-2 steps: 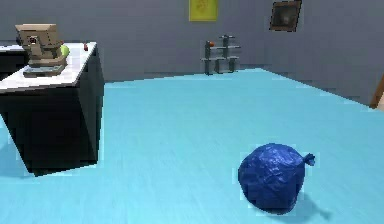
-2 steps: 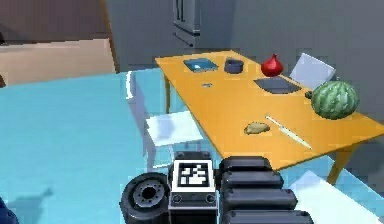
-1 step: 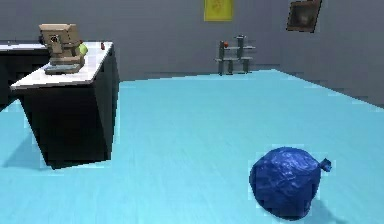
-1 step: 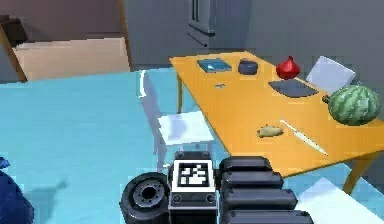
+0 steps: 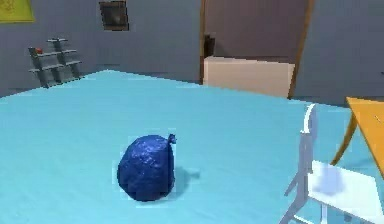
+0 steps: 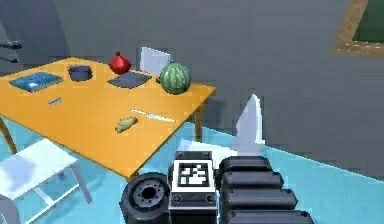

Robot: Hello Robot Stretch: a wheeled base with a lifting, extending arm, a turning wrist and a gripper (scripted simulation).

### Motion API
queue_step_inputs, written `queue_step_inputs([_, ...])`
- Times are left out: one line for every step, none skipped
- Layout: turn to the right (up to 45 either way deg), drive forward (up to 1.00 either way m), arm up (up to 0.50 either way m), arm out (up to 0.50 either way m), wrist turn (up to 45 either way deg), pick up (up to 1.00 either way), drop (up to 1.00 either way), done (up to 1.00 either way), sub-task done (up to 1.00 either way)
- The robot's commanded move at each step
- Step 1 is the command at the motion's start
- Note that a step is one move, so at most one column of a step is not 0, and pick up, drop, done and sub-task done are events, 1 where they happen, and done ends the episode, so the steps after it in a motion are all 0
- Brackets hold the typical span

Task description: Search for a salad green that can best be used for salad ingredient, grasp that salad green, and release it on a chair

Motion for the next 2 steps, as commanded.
queue_step_inputs([45.0,0.00,0.00,0.00,0.0,0.00,0.00,0.00,0.00])
queue_step_inputs([45.0,0.00,0.00,0.00,0.0,0.00,0.00,0.00,0.00])
